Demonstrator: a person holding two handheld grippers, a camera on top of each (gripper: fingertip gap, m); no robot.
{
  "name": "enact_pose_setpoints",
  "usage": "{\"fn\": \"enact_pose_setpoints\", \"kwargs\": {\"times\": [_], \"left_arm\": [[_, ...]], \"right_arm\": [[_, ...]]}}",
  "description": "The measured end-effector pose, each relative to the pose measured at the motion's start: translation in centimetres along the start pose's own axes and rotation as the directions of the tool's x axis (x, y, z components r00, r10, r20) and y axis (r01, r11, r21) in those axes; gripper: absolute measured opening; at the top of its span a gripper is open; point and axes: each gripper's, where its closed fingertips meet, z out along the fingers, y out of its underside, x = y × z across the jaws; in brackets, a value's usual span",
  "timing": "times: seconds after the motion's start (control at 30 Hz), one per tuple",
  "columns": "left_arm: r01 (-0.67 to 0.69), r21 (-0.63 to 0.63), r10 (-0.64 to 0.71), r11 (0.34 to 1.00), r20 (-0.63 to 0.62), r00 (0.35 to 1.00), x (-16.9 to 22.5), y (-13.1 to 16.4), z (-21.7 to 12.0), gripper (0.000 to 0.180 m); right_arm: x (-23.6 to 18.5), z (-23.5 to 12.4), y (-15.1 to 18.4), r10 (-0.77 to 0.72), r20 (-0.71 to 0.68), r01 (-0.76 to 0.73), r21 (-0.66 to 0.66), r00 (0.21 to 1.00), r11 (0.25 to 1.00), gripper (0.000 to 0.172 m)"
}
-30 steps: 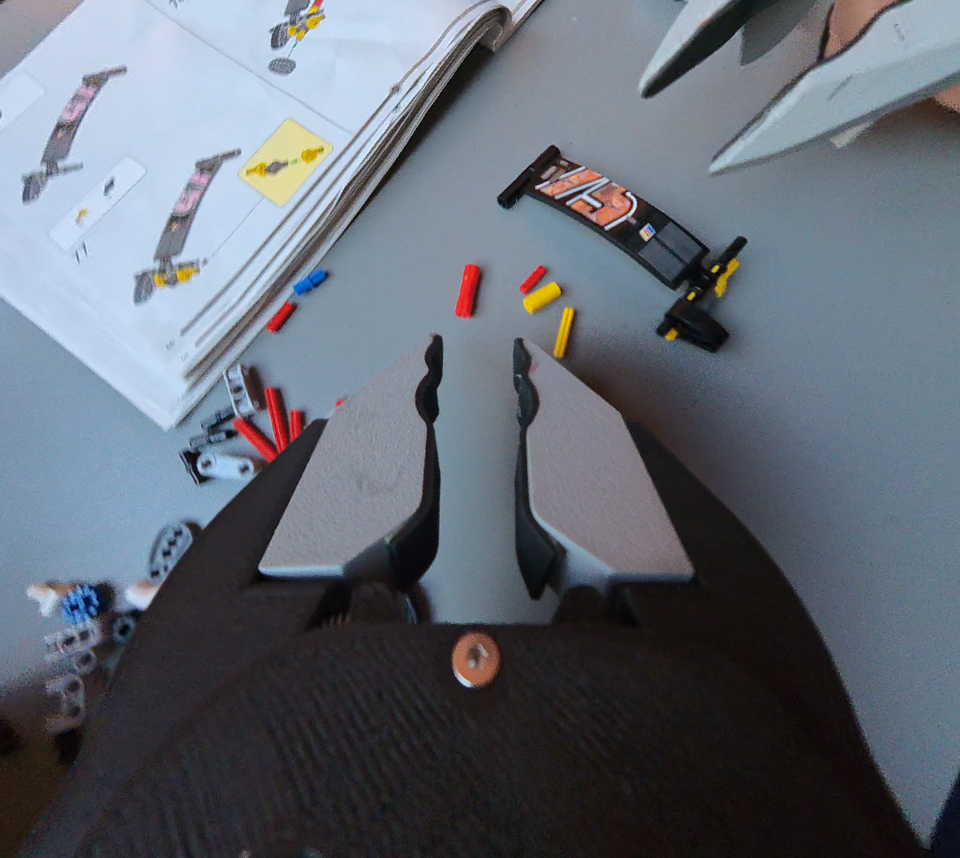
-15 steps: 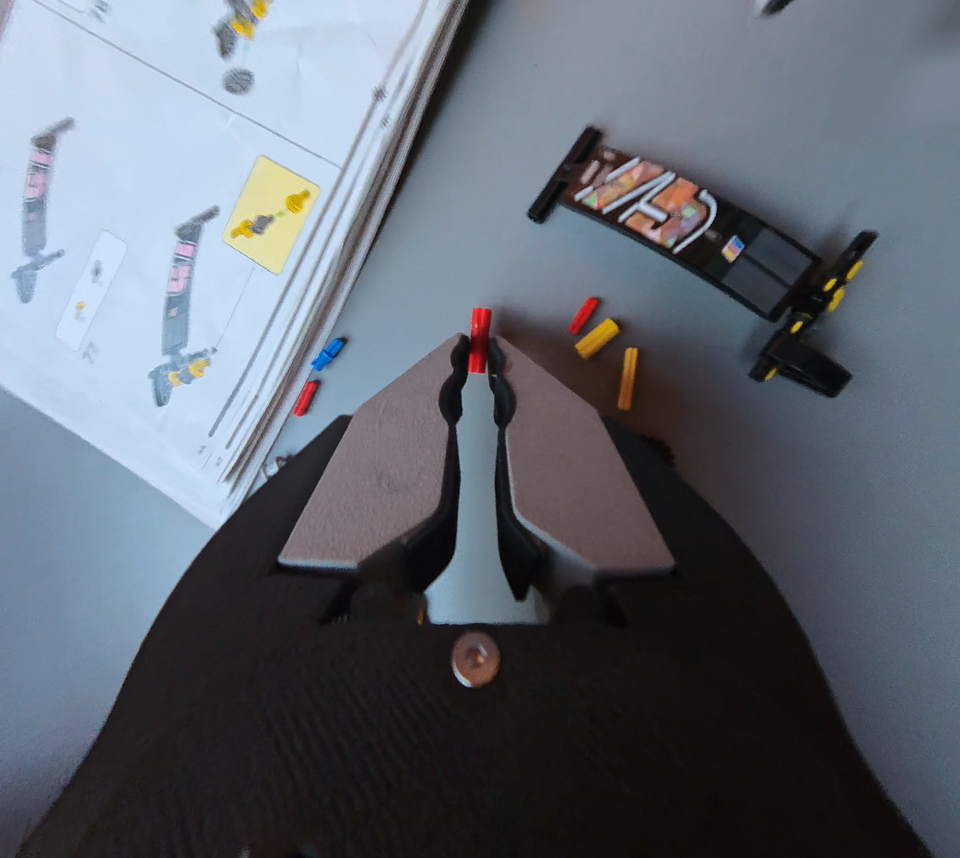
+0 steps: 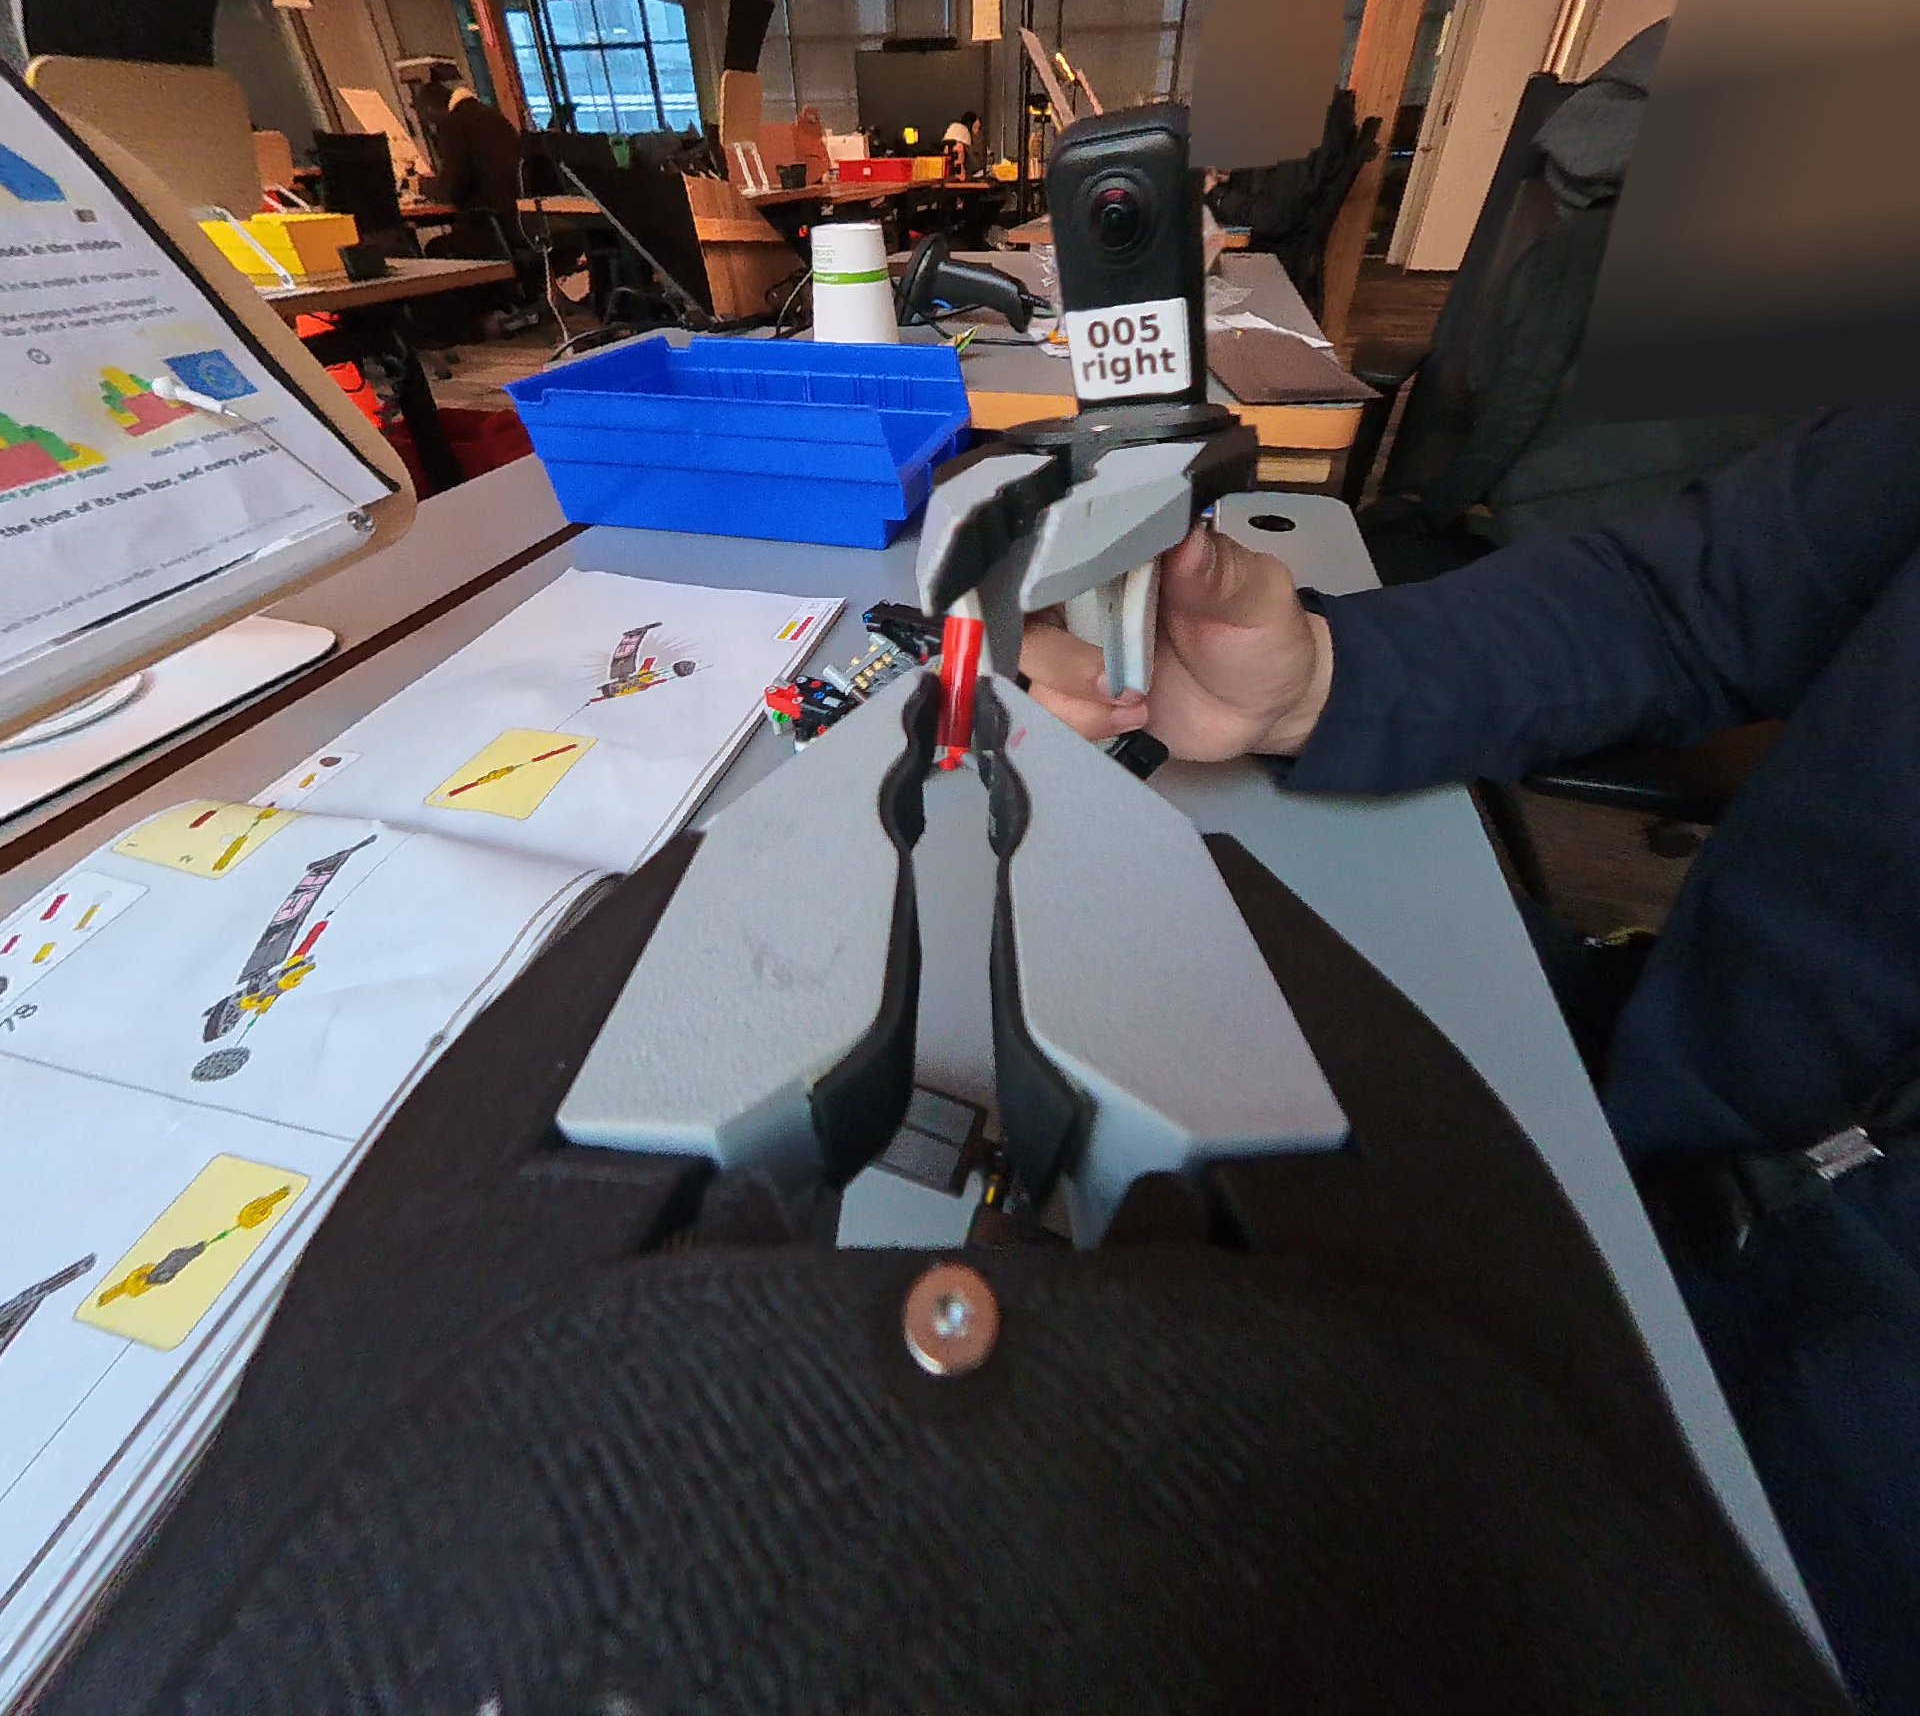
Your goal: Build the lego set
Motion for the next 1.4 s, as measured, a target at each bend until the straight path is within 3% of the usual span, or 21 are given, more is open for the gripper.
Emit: {"fn": "enact_pose_setpoints", "kwargs": {"times": [0.3, 0.37, 0.47, 0.5, 0.57, 0.67, 0.8, 0.9, 1.03, 1.2, 1.4], "left_arm": [[0.008, 0.020, -0.007, 1.000, -0.020, 1.000, 1.4, -0.3, 1.6, 0.004], [0.017, 0.029, -0.017, 0.999, -0.024, 1.000, 1.6, -0.4, 1.8, 0.004], [0.050, -0.084, -0.050, 0.995, 0.004, 0.999, 0.9, 0.9, 2.0, 0.008], [0.054, -0.188, -0.043, 0.981, 0.062, 0.997, -0.3, 1.9, 1.4, 0.017], [0.051, -0.355, 0.013, 0.933, 0.177, 0.984, -3.2, 3.5, -0.9, 0.016], [0.115, -0.527, -0.066, 0.842, 0.110, 0.992, -3.9, 6.0, -3.3, 0.008], [0.104, -0.763, -0.037, 0.639, 0.104, 0.994, -6.0, 11.2, -5.0, 0.006], [0.056, -0.829, -0.024, 0.557, 0.051, 0.998, -6.2, 13.0, -4.8, 0.008], [-0.002, -0.864, -0.015, 0.503, -0.011, 1.000, -6.4, 14.0, -4.2, 0.008], [-0.060, -0.904, -0.019, 0.424, -0.075, 0.997, -6.1, 15.2, -4.1, 0.009], [-0.078, -0.901, 0.010, 0.426, -0.081, 0.997, -6.5, 15.4, -4.0, 0.002]], "right_arm": [[-1.2, 0.4, 0.3, -0.034, 0.021, 0.035, -0.020, 0.999, 0.999, 0.014], [-1.0, 0.1, -0.1, -0.056, -0.015, 0.056, -0.011, 0.998, 0.998, 0.006], [-0.7, -0.2, 0.1, -0.106, -0.064, 0.104, -0.040, 0.992, 0.994, 0.004], [-0.6, -0.4, 0.1, -0.124, -0.080, 0.121, -0.047, 0.989, 0.992, 0.004], [0.5, -0.8, 1.7, -0.137, -0.128, 0.117, -0.149, 0.982, 0.982, 0.004], [2.4, -1.4, 5.8, -0.139, -0.179, 0.061, -0.382, 0.974, 0.922, 0.004], [2.4, -2.1, 9.2, -0.155, -0.136, 0.051, -0.568, 0.978, 0.821, 0.004], [2.1, -2.9, 11.5, -0.174, -0.088, 0.068, -0.681, 0.981, 0.729, 0.005], [1.2, -3.5, 14.2, -0.129, -0.013, 0.073, -0.767, 0.992, 0.637, 0.005], [1.3, -3.2, 14.5, -0.136, -0.011, 0.079, -0.768, 0.991, 0.636, 0.004], [1.7, -3.4, 15.5, -0.178, -0.009, 0.101, -0.798, 0.984, 0.594, 0.005]]}}
